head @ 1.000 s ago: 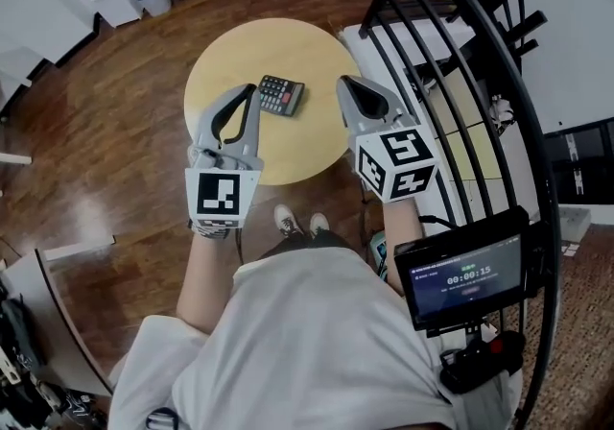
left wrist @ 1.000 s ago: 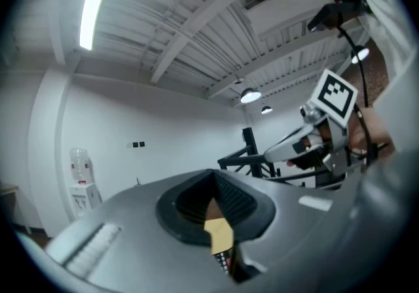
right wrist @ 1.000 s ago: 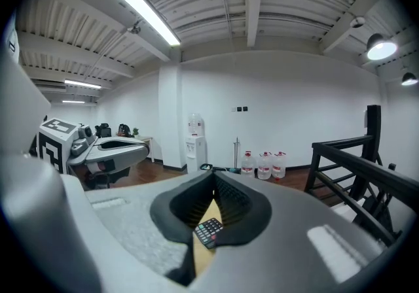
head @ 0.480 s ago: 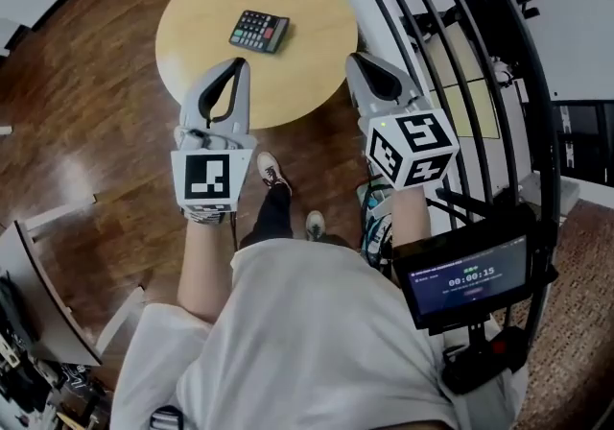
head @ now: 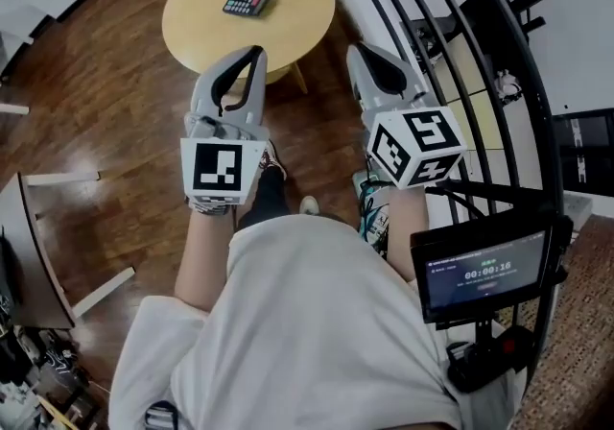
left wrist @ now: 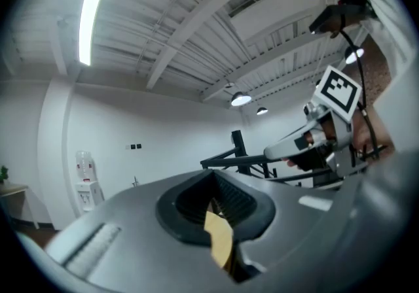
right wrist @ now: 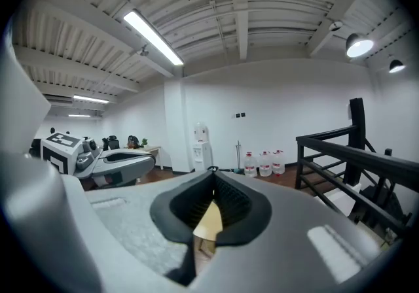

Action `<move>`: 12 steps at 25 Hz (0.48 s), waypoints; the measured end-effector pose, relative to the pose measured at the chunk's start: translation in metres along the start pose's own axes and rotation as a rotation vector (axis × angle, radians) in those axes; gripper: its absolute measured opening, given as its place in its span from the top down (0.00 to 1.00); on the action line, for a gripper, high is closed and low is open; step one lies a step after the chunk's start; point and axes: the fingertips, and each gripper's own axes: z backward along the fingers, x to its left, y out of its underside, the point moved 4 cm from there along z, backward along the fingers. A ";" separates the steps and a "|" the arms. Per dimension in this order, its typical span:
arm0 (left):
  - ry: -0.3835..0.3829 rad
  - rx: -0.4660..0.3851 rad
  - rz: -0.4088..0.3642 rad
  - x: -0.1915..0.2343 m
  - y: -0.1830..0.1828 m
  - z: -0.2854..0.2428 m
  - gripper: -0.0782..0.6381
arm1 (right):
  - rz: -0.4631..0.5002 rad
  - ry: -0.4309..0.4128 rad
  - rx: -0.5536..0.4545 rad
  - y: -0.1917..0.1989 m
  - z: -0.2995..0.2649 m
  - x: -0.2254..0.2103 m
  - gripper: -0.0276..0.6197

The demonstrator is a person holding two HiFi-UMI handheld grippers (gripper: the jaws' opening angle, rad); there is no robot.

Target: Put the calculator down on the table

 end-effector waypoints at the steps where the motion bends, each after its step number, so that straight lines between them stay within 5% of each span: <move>1: 0.001 -0.003 0.000 -0.008 -0.005 0.009 0.88 | 0.000 -0.004 0.003 0.001 0.010 0.004 0.97; 8: 0.015 -0.034 0.032 -0.057 -0.035 0.061 0.88 | 0.015 -0.021 -0.023 -0.005 0.073 0.027 0.97; 12: 0.029 -0.039 -0.021 -0.064 -0.045 0.081 0.88 | 0.024 -0.033 -0.051 -0.011 0.093 0.044 0.97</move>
